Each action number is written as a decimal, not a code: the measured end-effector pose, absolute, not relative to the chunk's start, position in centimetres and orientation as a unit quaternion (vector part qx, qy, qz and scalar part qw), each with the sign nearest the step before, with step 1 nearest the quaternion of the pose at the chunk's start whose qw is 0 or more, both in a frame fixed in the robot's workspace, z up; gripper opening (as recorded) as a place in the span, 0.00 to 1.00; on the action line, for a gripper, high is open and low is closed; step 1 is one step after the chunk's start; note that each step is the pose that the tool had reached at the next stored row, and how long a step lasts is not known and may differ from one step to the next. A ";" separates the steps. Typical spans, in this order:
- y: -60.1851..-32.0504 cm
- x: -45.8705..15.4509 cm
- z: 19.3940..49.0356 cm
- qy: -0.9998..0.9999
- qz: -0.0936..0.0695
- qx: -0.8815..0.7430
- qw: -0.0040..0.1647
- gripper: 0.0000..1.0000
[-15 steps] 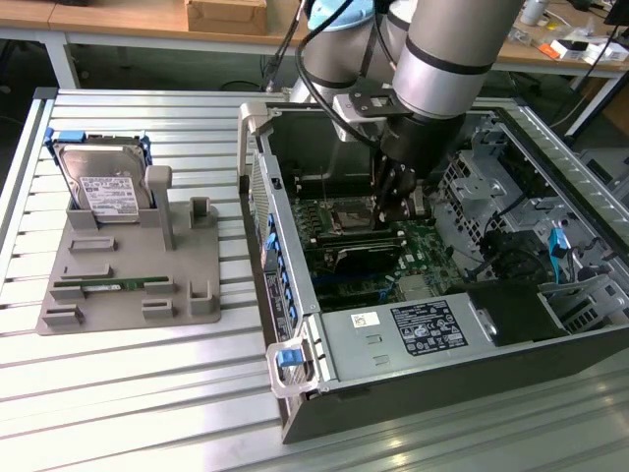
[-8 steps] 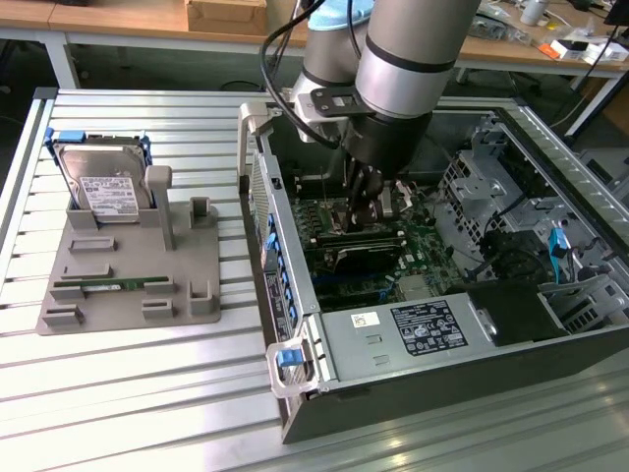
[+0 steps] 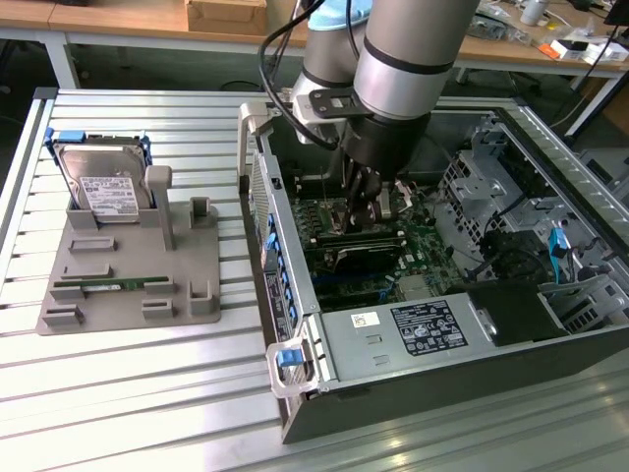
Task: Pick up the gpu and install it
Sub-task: 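Press down on the gpu until it lock into place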
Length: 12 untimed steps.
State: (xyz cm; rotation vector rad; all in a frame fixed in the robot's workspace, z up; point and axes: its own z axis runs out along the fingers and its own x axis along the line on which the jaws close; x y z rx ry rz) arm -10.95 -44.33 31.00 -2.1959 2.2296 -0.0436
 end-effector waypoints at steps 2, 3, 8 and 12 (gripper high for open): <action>-44.3 -11.1 30.8 0.712 -0.014 -0.702 0.006 0.11; -44.3 -11.2 30.7 0.712 -0.014 -0.702 0.006 0.11; -44.3 -12.0 29.7 0.712 -0.014 -0.702 0.006 0.11; -44.3 -12.0 29.1 0.712 -0.014 -0.702 0.006 0.11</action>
